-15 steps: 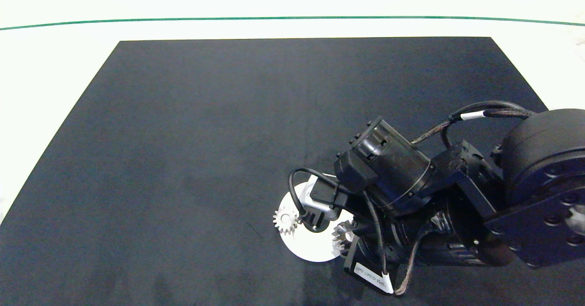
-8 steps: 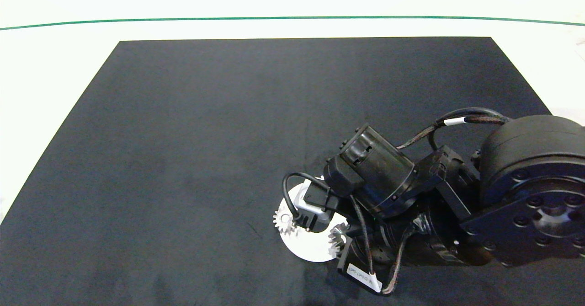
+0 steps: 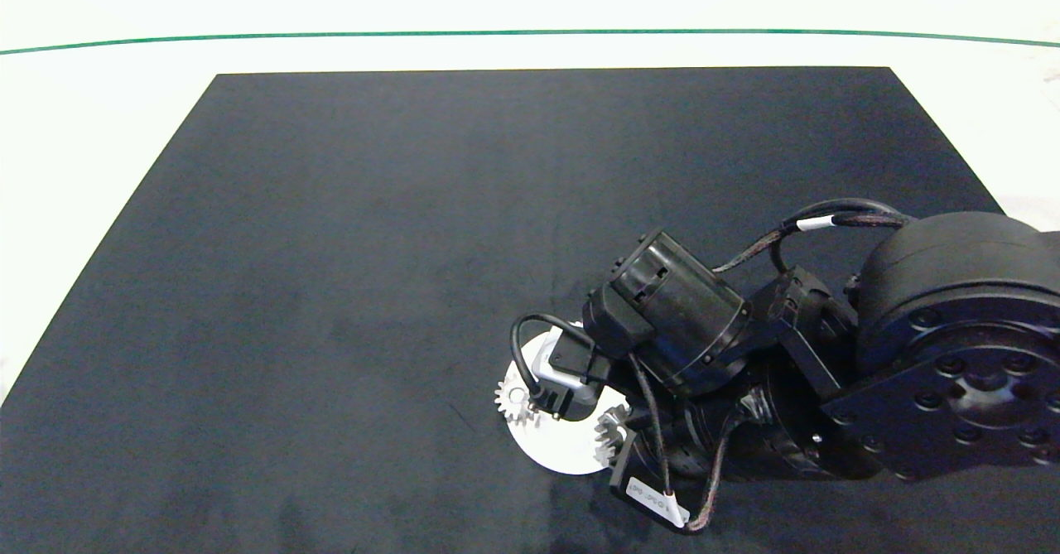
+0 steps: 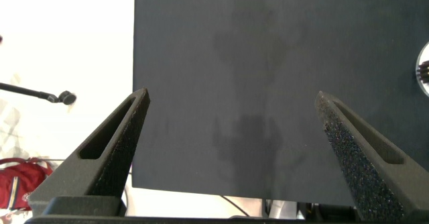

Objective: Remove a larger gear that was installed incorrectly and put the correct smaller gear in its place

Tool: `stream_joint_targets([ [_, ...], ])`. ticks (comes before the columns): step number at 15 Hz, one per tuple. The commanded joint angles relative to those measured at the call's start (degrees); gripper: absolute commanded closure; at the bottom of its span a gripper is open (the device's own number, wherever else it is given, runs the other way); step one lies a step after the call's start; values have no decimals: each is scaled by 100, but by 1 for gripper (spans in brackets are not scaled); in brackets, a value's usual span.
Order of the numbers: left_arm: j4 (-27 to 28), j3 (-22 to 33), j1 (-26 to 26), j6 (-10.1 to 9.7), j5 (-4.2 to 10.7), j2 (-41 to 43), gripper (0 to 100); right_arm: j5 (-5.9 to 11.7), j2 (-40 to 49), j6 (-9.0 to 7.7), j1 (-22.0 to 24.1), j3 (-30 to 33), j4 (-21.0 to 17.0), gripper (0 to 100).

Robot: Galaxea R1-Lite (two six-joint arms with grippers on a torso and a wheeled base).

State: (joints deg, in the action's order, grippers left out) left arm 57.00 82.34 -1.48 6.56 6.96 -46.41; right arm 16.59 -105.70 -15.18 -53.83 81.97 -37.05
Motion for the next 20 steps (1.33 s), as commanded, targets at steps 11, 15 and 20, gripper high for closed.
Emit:
stream_joint_targets([
  [11, 30, -7, -2, 30, -2, -8, 0, 20, -91, -20, -13, 3, 13, 66],
  [15, 30, -7, -2, 30, -11, -8, 0, 37, -135, -20, -13, 3, 22, 66],
  [20, 30, -7, -2, 30, -11, 0, 0, 28, -187, -20, -13, 3, 57, 66],
])
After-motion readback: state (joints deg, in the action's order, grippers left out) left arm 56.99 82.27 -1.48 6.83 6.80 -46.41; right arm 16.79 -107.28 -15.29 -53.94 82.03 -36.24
